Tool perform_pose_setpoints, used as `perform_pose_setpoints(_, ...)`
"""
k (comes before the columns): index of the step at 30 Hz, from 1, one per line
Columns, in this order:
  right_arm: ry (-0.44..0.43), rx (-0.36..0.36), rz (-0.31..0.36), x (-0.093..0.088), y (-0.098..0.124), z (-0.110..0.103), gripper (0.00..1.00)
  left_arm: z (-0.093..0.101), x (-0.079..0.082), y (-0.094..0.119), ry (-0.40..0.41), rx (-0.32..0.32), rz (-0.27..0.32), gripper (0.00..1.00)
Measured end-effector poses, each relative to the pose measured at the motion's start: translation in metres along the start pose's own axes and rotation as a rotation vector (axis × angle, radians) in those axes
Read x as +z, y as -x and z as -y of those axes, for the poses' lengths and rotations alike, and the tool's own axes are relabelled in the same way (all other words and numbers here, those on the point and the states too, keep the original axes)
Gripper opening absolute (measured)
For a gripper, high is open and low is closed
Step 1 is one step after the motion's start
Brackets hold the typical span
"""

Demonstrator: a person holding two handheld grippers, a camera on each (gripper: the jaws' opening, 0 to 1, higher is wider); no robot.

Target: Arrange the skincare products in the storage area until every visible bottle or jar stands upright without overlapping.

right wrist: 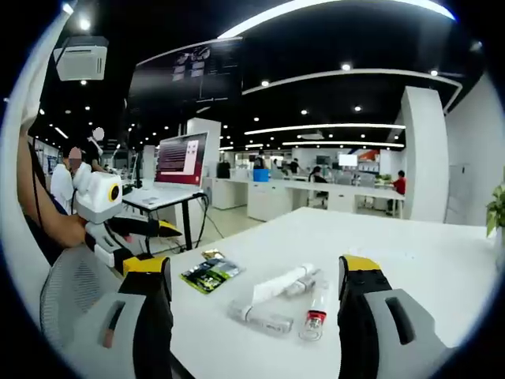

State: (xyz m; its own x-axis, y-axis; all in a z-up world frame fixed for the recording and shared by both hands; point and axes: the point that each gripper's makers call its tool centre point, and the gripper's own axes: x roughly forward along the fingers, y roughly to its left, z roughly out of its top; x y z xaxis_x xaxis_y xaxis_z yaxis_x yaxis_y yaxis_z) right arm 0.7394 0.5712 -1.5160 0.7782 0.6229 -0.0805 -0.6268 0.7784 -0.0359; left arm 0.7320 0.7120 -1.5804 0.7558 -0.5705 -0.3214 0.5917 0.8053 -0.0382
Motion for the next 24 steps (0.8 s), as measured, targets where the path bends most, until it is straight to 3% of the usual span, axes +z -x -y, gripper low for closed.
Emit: perform_pose_setpoints(24, 0.0, 0.001, -0.021, -0.0046, -0.0007, 0.0001, 0.78, -0.0003, -0.0054, -0.0015, 0.011, -0.006, -0.018, 0.99)
